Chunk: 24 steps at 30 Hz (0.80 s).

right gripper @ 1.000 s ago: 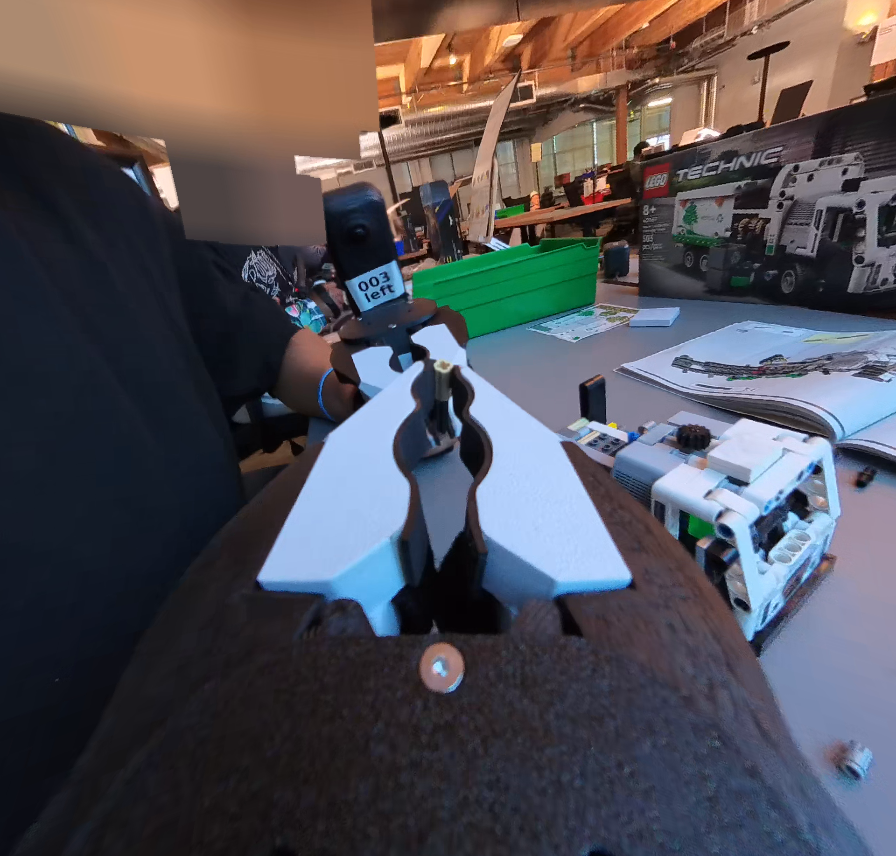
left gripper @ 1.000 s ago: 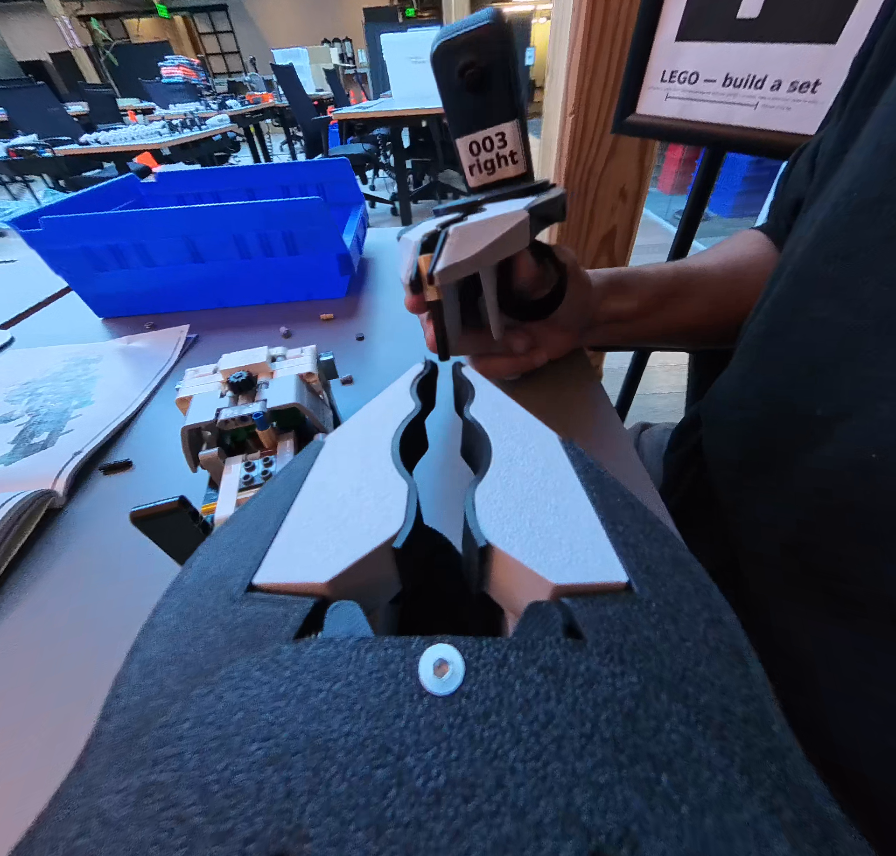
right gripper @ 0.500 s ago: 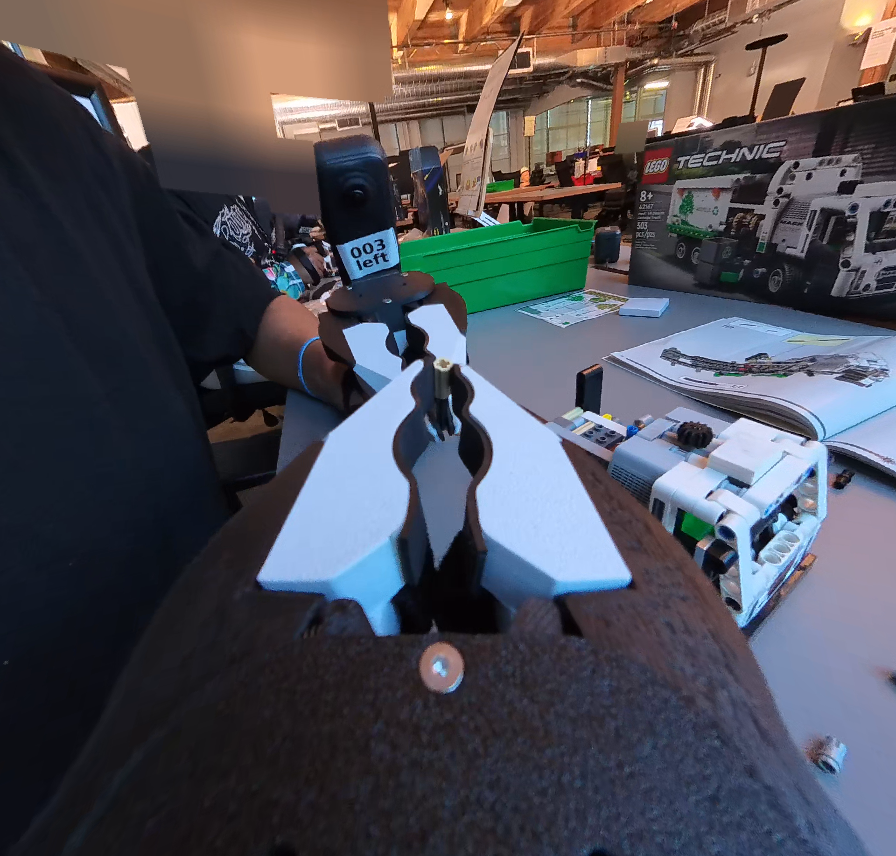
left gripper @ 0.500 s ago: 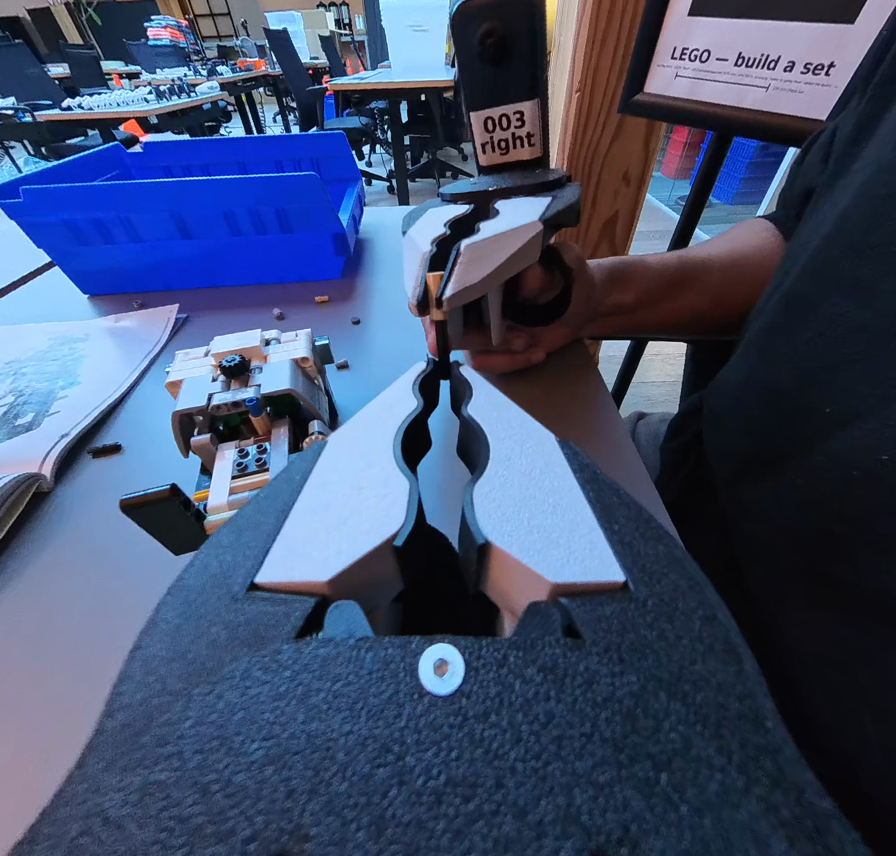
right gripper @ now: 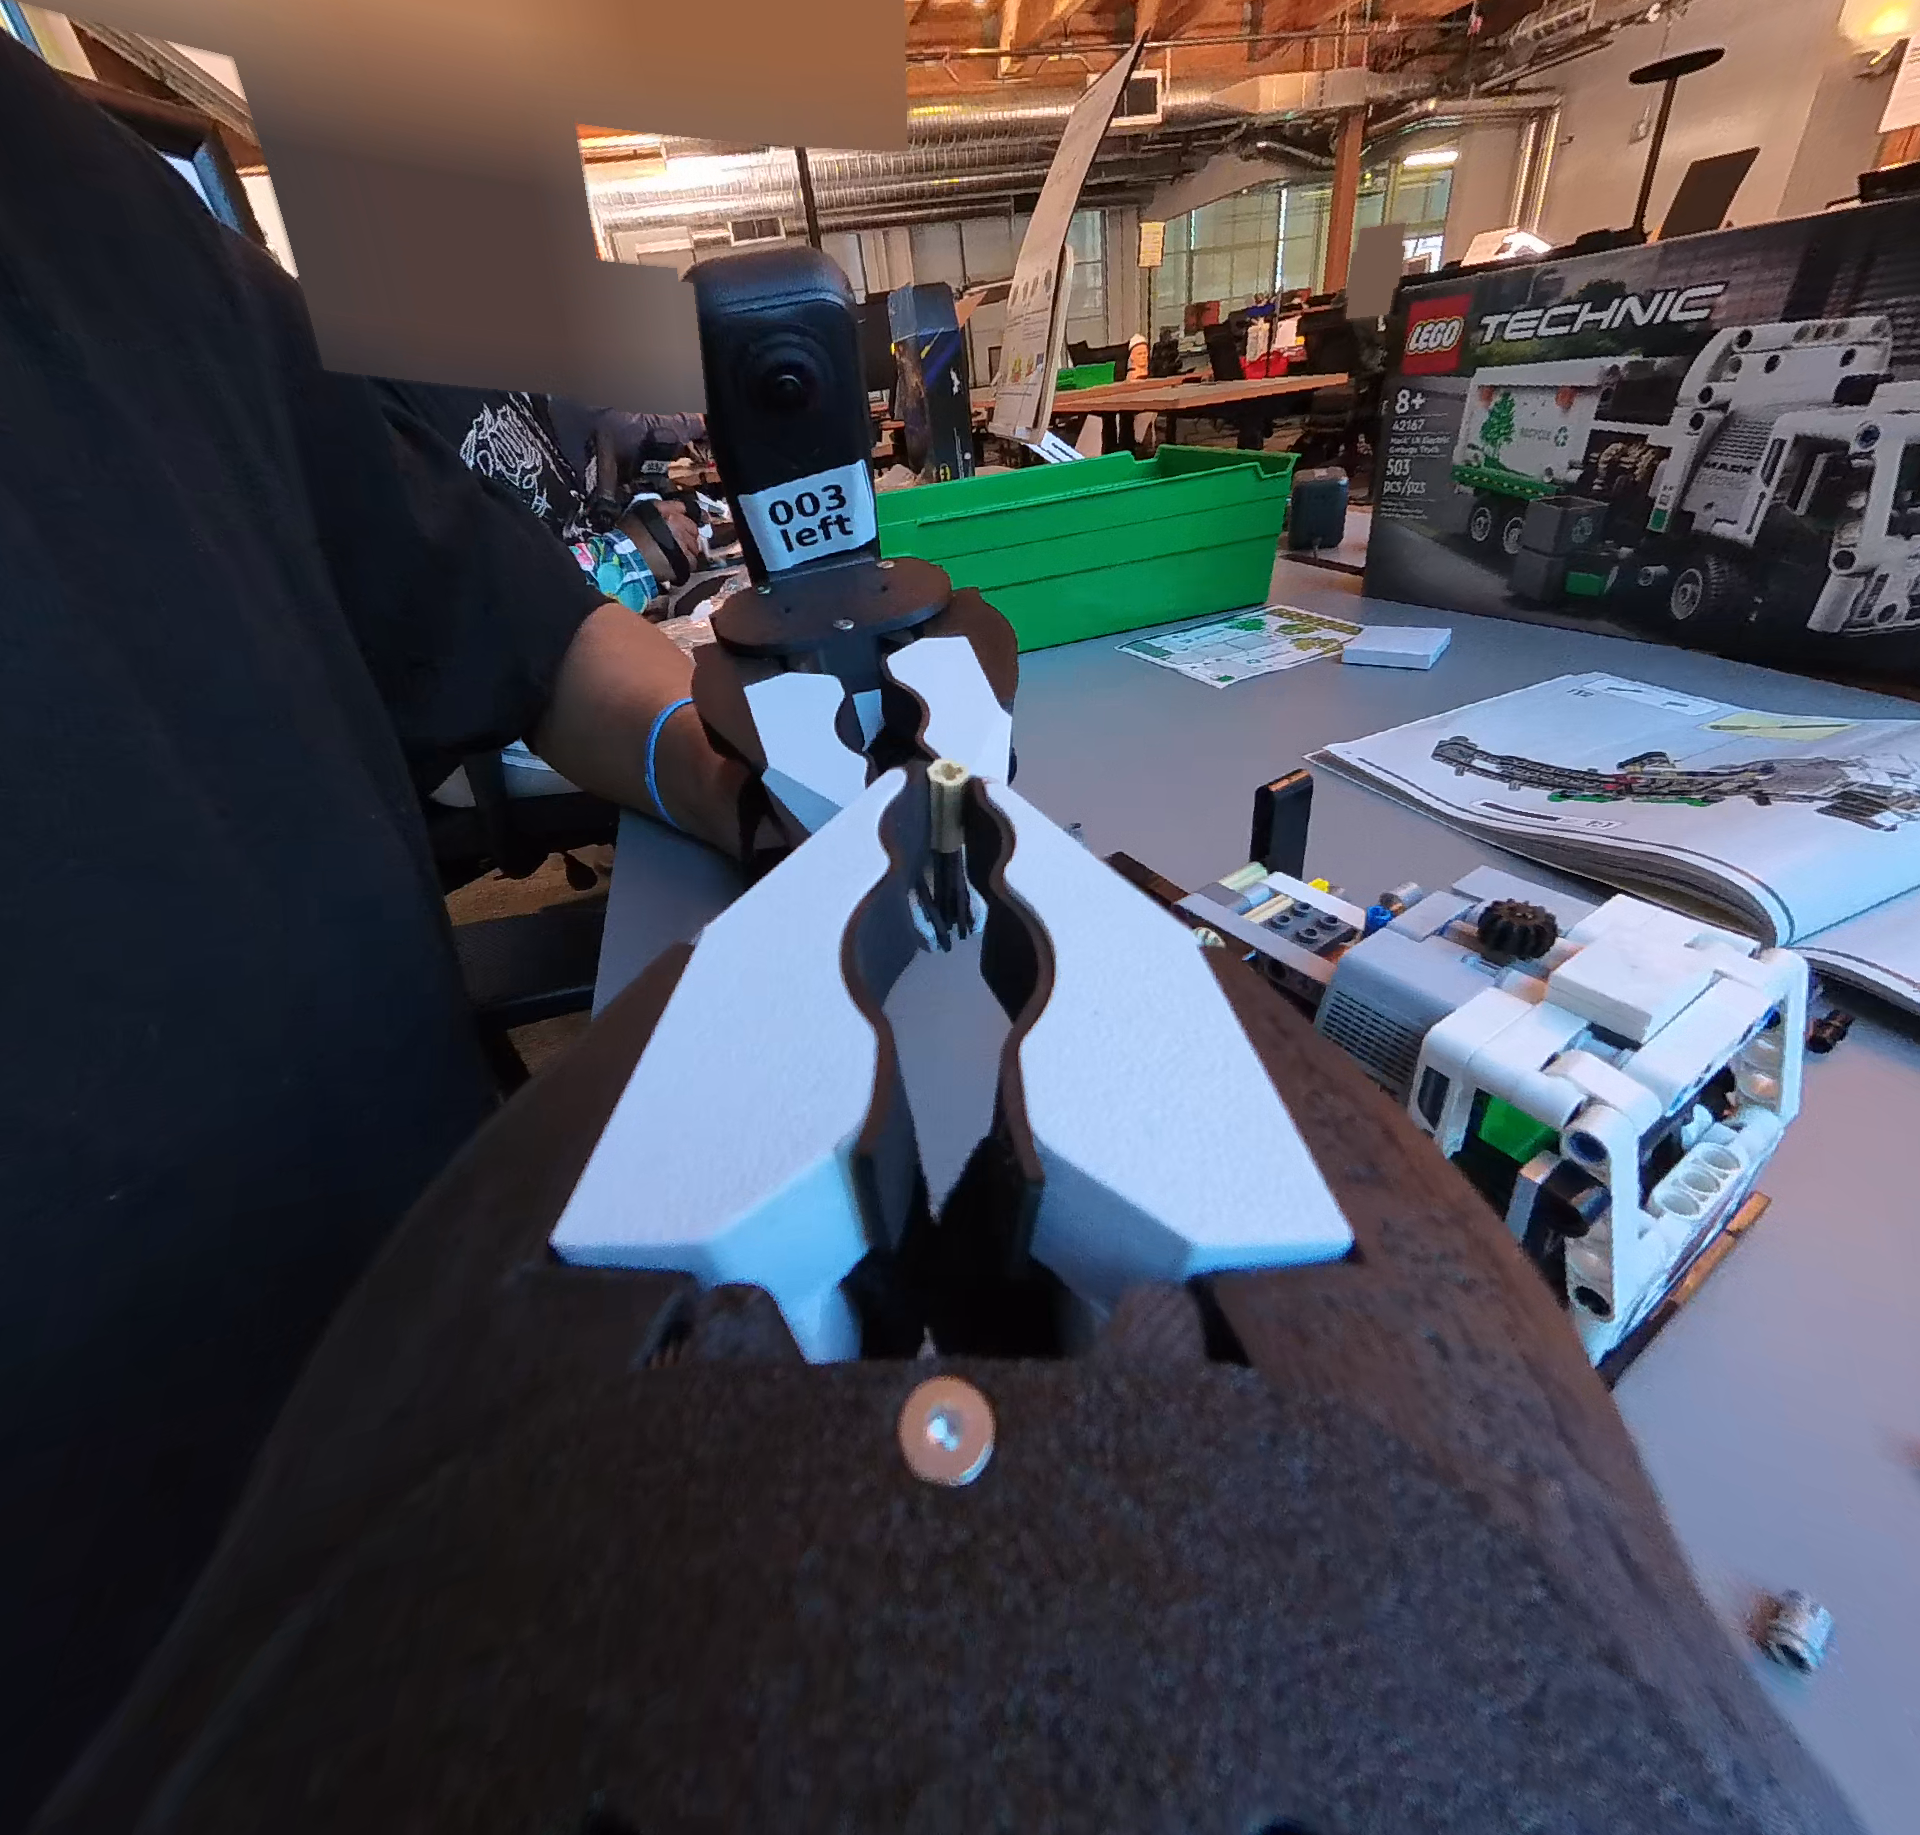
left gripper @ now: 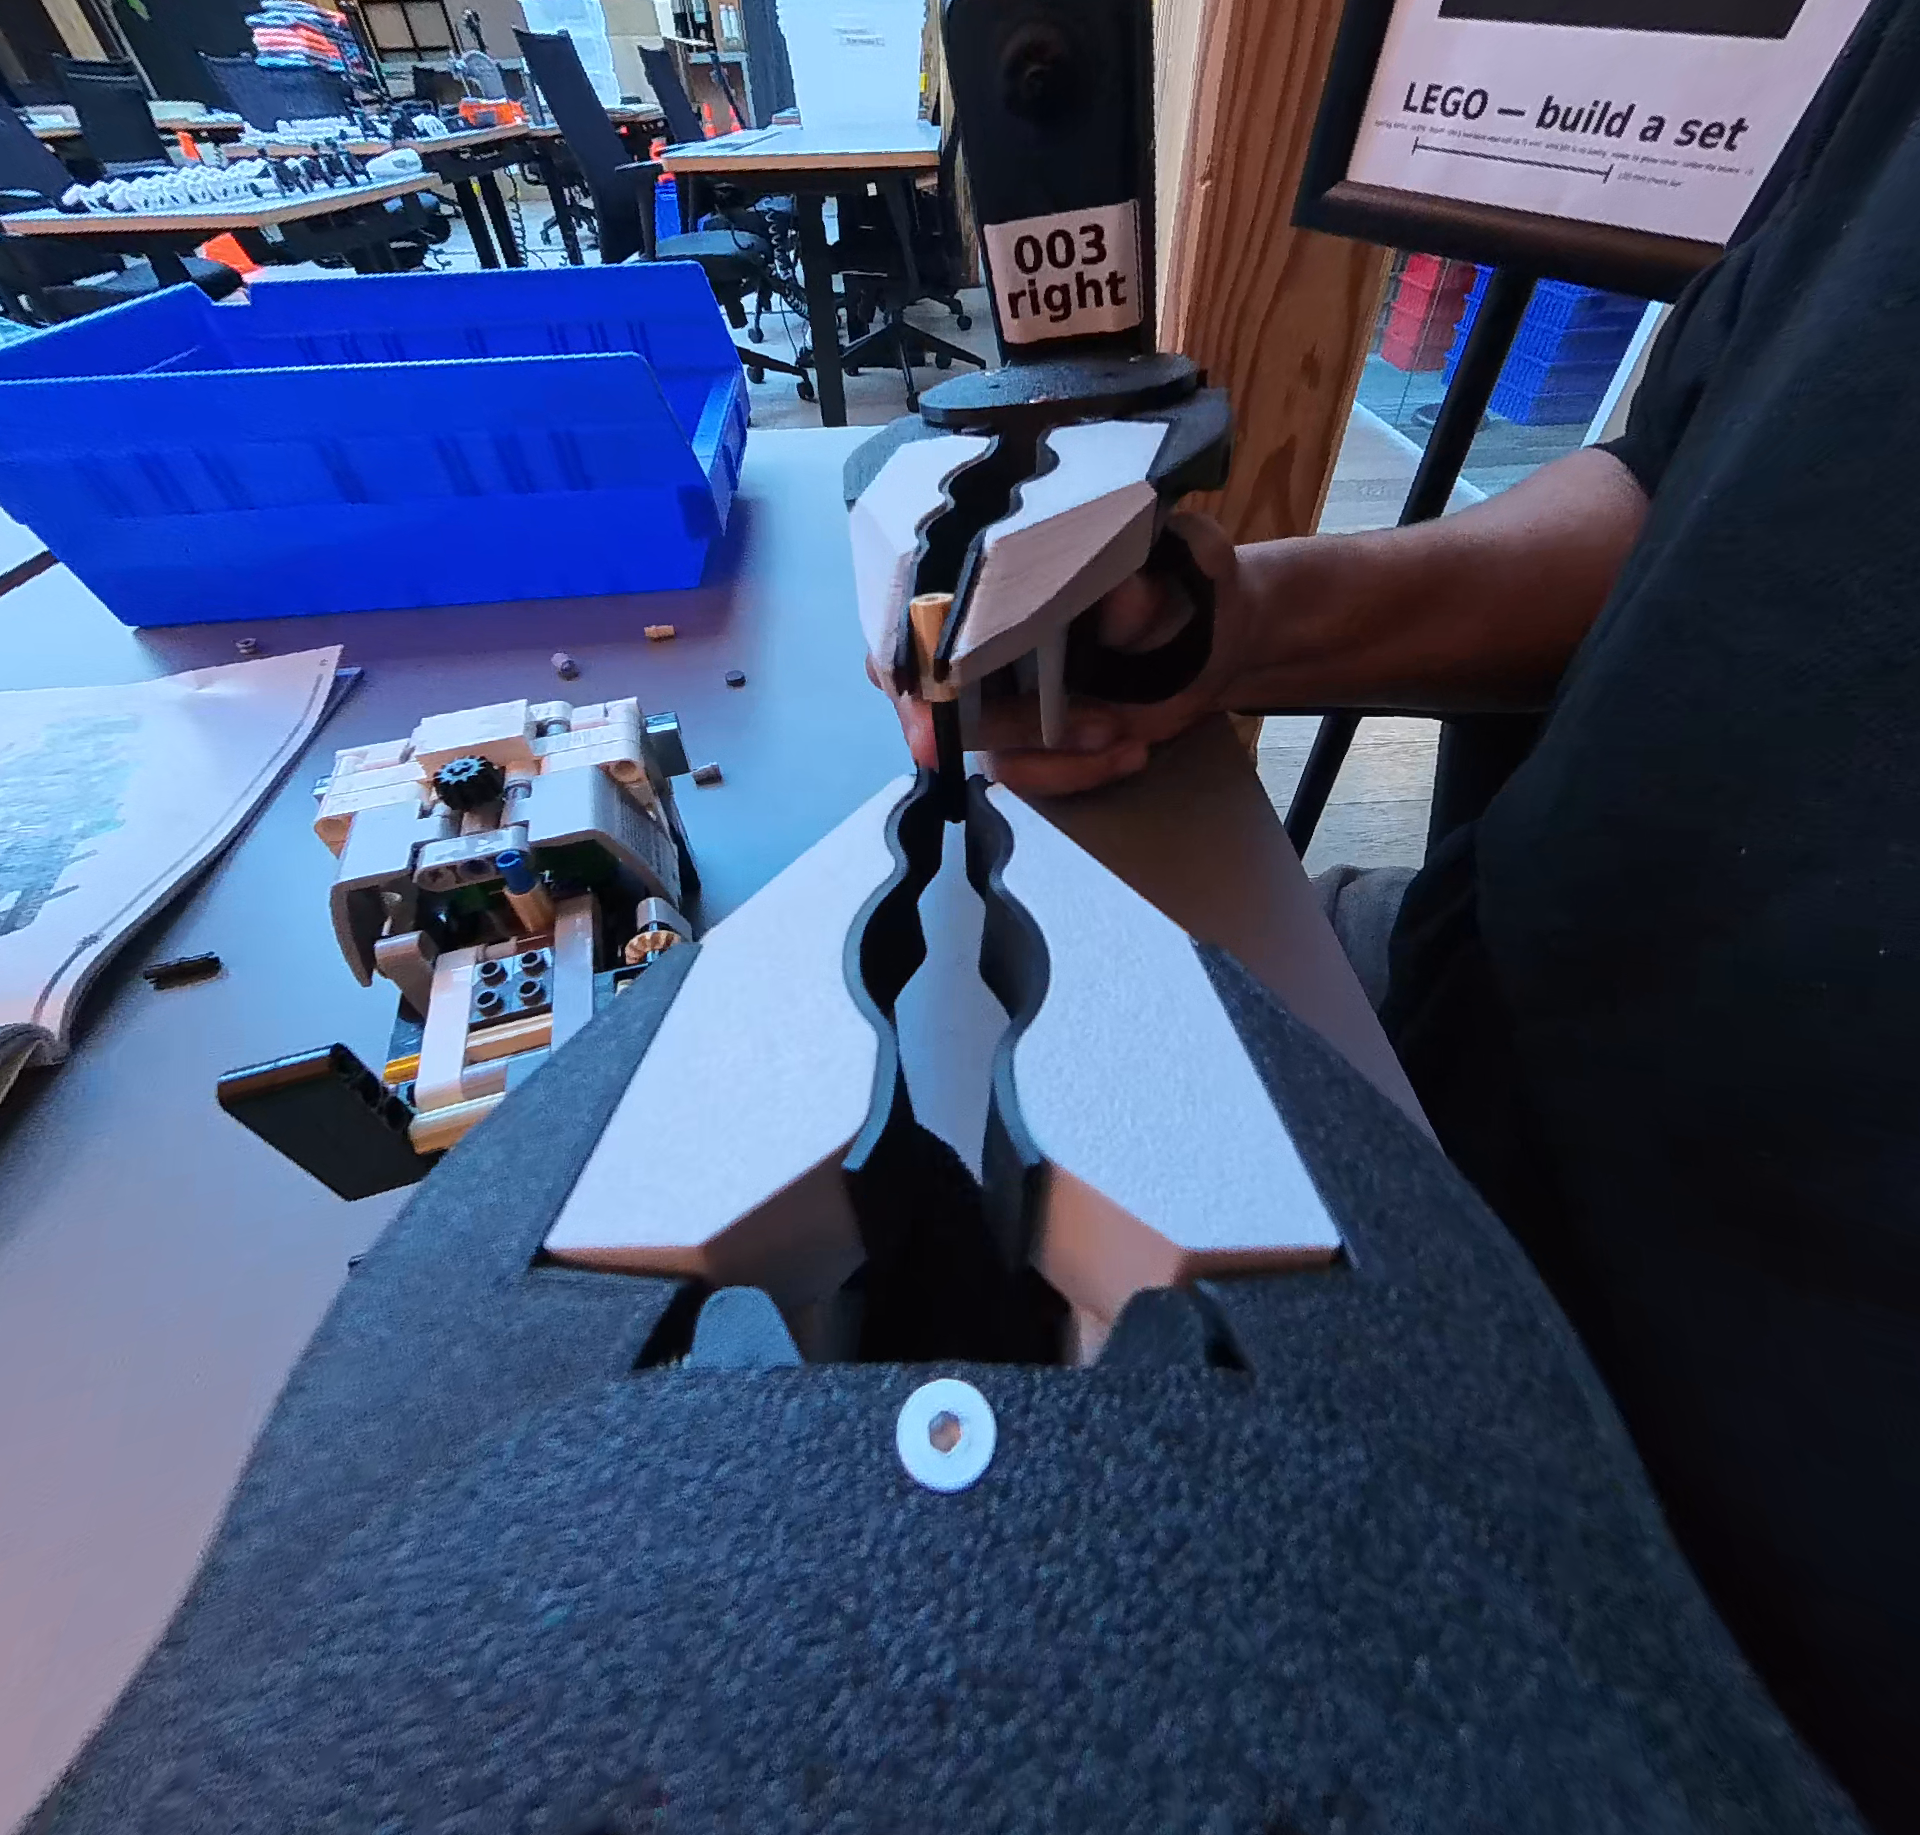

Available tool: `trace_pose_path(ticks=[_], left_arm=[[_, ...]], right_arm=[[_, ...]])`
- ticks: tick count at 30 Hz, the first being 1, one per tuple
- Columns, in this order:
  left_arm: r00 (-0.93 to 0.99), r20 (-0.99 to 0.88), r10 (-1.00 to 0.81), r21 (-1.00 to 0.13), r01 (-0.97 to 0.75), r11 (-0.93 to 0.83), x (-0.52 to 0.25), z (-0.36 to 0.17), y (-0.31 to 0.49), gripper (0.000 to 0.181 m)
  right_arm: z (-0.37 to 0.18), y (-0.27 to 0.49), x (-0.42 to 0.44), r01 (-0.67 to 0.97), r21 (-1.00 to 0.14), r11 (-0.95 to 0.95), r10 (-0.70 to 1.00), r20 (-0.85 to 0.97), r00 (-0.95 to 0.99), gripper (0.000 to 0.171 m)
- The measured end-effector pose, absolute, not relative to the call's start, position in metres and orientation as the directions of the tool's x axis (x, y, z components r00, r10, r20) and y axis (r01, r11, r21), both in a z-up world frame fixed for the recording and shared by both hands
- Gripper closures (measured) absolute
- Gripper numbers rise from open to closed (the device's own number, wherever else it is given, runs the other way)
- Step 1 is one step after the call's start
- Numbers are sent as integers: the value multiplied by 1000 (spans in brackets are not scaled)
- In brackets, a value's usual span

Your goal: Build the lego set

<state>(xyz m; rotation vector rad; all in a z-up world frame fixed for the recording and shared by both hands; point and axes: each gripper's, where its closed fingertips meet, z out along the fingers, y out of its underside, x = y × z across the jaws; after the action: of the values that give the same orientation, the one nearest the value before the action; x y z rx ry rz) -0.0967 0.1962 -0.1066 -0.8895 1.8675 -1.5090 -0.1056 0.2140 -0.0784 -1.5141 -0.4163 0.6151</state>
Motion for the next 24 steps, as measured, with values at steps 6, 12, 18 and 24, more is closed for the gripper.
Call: trace_pose_path(ticks=[6,12,18,24], left_arm=[[-620,-36,-784,-979,-137,153,-98,-107,195,179],[-627,-51,-777,-976,-133,172,-99,-109,192,179],[-563,-226,-795,-957,-22,288,-97,-104,200,180],[-408,-548,-730,-825,119,552,-95,-98,210,180]], right_arm=[[-80,213,-109,-108,-992,-58,623,-121,773,165],[-82,214,-114,-87,-994,-69,631,-111,768,165],[-72,212,-116,-195,-965,-176,656,-263,708,161],[-71,201,-110,-483,-733,-479,595,-676,435,94]])
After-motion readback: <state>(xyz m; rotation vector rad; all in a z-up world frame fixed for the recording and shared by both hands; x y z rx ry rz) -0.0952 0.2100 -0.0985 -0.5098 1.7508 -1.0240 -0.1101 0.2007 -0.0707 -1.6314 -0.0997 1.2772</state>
